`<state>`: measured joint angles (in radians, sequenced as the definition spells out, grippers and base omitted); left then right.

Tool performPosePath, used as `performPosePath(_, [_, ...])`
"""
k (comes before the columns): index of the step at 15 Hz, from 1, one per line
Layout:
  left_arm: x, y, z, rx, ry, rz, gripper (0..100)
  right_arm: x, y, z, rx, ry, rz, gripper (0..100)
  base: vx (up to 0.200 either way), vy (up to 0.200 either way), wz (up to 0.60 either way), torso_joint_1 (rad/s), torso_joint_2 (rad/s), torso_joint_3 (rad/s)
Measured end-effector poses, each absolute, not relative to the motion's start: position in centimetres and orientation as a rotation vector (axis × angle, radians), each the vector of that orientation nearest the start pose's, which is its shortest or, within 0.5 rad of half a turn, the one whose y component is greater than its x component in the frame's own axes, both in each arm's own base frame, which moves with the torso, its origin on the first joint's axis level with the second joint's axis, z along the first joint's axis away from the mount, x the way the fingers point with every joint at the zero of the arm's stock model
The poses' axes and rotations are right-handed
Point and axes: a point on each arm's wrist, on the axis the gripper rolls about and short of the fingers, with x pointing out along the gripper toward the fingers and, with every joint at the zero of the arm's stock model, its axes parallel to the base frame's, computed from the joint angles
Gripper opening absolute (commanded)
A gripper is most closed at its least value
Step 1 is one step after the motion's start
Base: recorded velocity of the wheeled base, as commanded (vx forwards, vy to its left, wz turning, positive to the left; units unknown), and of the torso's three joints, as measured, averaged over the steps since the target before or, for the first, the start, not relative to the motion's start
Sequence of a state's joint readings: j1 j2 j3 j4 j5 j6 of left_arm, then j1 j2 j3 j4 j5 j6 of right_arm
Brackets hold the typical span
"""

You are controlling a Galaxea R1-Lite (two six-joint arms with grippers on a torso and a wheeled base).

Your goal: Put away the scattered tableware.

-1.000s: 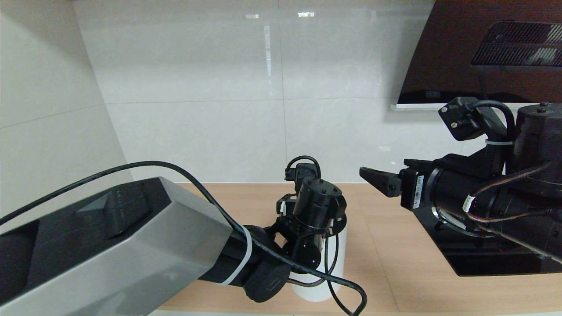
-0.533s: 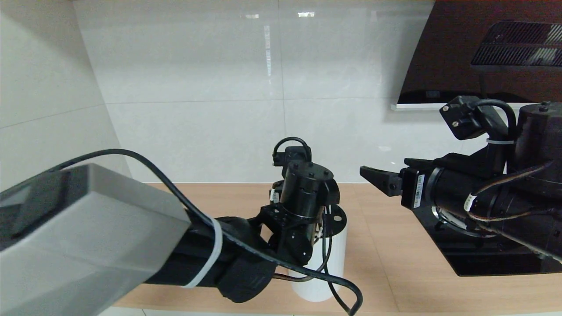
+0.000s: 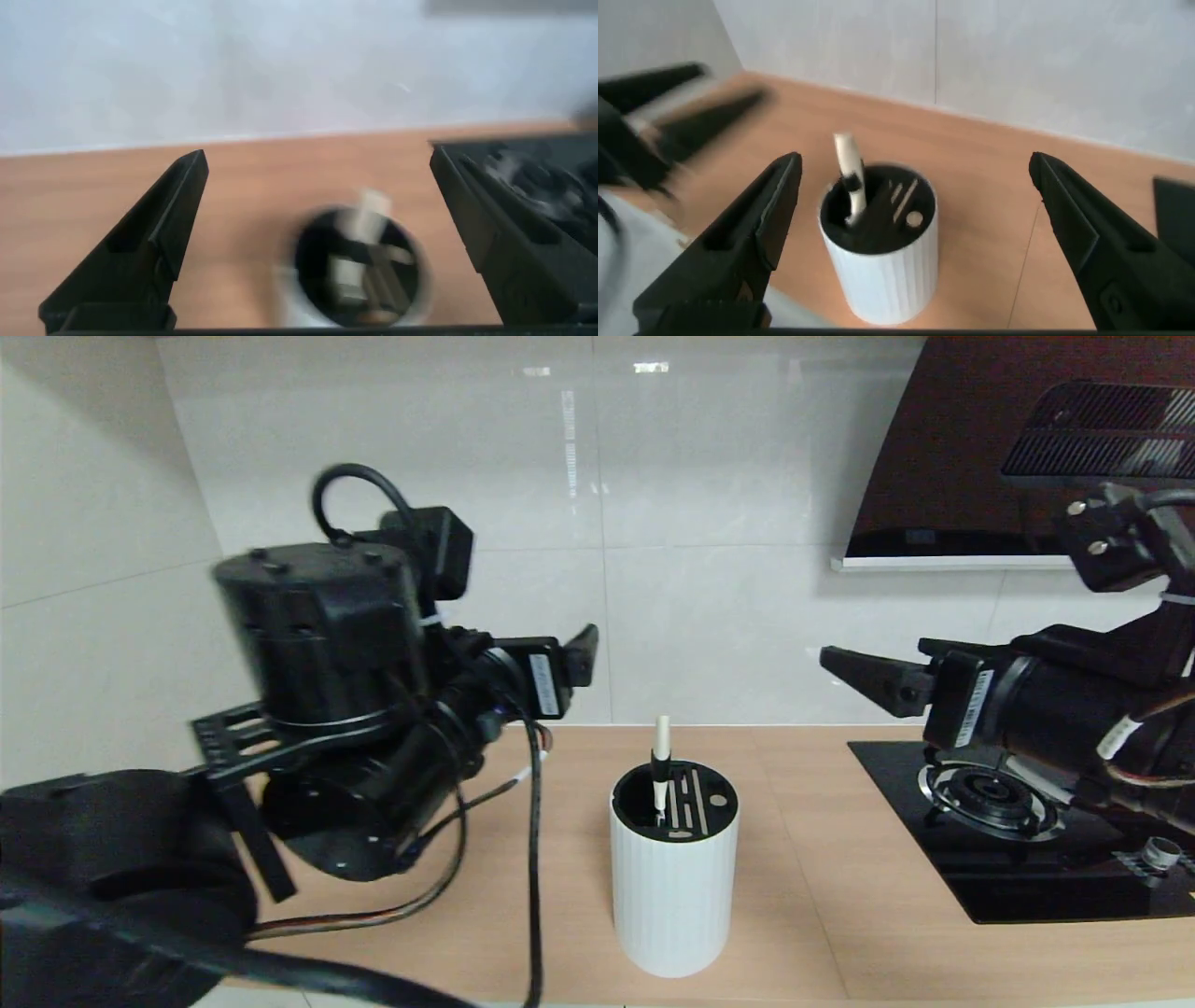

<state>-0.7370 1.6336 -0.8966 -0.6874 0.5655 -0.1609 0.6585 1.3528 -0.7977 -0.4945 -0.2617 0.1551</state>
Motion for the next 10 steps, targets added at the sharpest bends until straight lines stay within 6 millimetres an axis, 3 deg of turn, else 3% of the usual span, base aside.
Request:
performPosePath(2, [20.8, -15.6, 25.1, -0.163, -0.005, -0.141, 100, 16.5, 10.9, 26.4, 0.127, 0.039, 0.335, 100, 0.000, 0.000, 0.00, 0.000, 0.00, 0.000])
performPosePath(4, [18.7, -12.3, 25.7, -0.179, -0.039, -0.095, 100, 14.2, 8.4, 26.1, 0.099, 0.001, 0.285, 100, 0.000, 0.000, 0.00, 0.000, 0.00, 0.000])
performPosePath(7, [14.7, -7.3, 25.9, -0.201, -0.094, 0.004, 100, 9.3, 4.0, 25.5, 0.063, -0.068, 0.188, 100, 0.000, 0.000, 0.00, 0.000, 0.00, 0.000])
performPosePath(10, [9.1, -3.3, 25.1, -0.183, -0.079, 0.064, 100, 3.6, 0.7, 24.2, 0.039, -0.091, 0.083, 100, 0.000, 0.000, 0.00, 0.000, 0.00, 0.000])
